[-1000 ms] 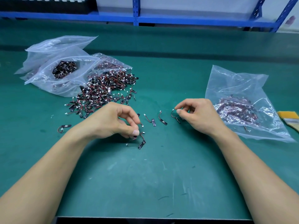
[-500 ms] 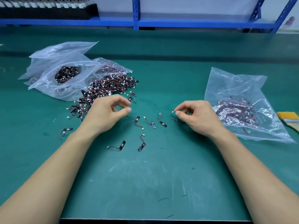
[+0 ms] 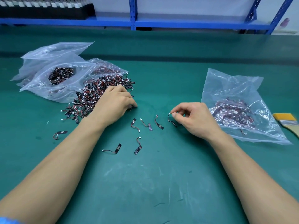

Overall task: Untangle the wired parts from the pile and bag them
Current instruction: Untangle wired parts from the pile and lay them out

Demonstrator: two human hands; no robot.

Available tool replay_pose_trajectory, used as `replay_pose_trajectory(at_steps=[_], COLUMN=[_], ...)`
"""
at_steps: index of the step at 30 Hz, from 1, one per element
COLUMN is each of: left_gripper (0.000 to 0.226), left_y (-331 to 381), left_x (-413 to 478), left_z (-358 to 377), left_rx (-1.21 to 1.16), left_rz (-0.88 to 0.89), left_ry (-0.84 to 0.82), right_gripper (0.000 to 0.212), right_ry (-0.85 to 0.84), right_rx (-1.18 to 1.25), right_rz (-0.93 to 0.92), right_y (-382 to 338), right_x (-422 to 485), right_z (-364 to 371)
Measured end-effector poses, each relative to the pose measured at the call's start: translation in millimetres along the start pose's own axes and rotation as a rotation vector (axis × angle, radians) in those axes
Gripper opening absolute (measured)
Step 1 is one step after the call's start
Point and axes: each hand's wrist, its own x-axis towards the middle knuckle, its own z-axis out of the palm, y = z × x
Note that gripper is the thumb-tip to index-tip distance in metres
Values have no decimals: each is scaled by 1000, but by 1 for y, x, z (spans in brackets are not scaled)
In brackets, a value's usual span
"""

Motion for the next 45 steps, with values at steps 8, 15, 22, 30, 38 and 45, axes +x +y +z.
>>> replay_pose_trajectory(at_steps=[8, 15, 22, 30, 38, 45], left_gripper=[10, 10, 19, 27, 46, 27], left_y=[1, 34, 85, 69, -1, -4], left_x=[-3, -5, -15, -17, -14, -7], left_z=[-4, -30, -32, -33, -9, 3], left_rx=[-105, -366, -561, -617, -47, 4], left_rz=[-30, 108, 252, 100, -346, -335], left_ry=[133, 219, -265, -117, -33, -56], right_gripper=[12, 15, 16, 16, 15, 17], right_ry=[7, 32, 41, 26, 29, 27], right_rx=[29, 34, 15, 14, 7, 12], right_rz=[-3, -9, -24, -15, -12, -10], right_y=[-2, -1, -2, -3, -4, -2], right_x=[-1, 0, 0, 0, 0, 0], right_z=[0, -1, -1, -2, -1, -1])
